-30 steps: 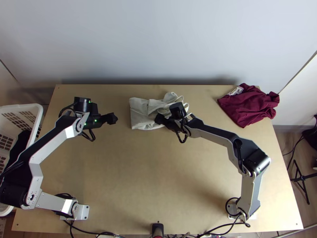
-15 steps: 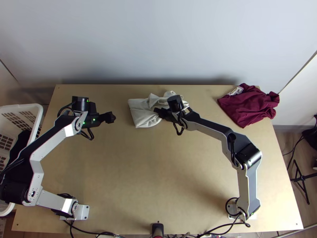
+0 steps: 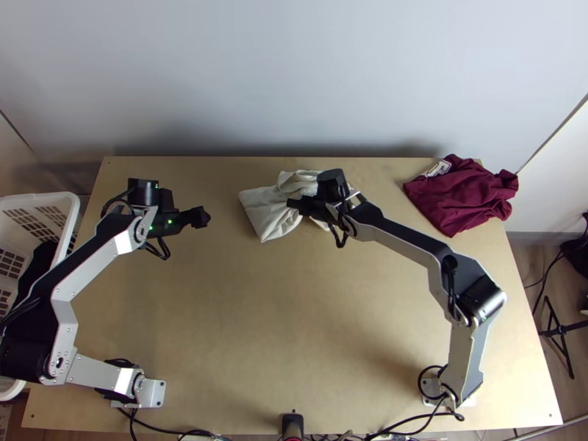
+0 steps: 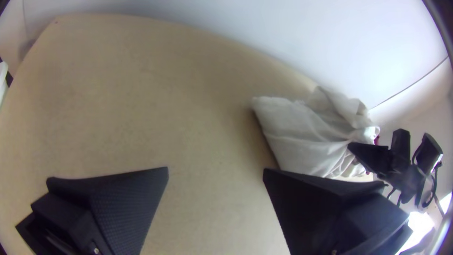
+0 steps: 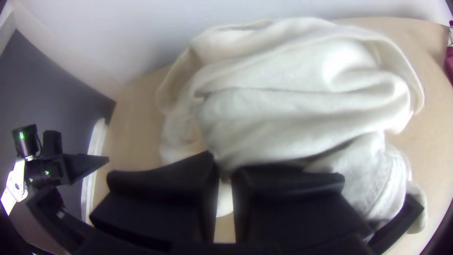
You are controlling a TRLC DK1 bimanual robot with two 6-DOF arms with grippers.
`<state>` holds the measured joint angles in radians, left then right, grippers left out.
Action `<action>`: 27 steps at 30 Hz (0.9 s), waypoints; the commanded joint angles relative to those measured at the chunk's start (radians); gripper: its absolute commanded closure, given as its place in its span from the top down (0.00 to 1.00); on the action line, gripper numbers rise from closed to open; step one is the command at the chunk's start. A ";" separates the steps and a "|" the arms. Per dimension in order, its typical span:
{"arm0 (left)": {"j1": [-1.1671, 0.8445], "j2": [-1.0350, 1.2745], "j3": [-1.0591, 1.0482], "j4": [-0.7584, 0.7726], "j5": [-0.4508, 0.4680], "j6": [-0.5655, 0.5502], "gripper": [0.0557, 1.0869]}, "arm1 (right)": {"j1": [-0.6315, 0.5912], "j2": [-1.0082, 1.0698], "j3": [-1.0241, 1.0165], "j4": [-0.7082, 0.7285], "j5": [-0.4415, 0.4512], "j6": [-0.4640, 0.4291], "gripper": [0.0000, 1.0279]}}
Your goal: Fold the t-shirt
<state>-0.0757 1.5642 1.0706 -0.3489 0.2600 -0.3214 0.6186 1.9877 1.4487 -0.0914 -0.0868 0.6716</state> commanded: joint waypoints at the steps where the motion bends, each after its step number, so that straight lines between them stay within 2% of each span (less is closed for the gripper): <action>1: 0.004 -0.023 -0.003 -0.004 0.001 -0.001 0.95 | 0.001 -0.093 -0.040 0.004 -0.016 -0.044 0.03; 10: 0.034 -0.039 -0.008 -0.005 -0.001 0.005 0.95 | -0.049 -0.159 0.052 0.007 -0.013 -0.098 0.03; 20: 0.051 -0.053 -0.006 -0.016 0.005 0.030 0.95 | -0.263 -0.142 0.257 -0.048 -0.008 -0.185 0.03; 27: 0.030 -0.052 -0.001 -0.019 0.008 0.024 0.95 | -0.410 -0.162 0.242 -0.087 -0.010 -0.241 0.03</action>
<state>-0.0330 1.5135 1.0657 -0.3656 0.2649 -0.2947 0.3408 1.8416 1.6752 -0.1463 -0.0940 0.4812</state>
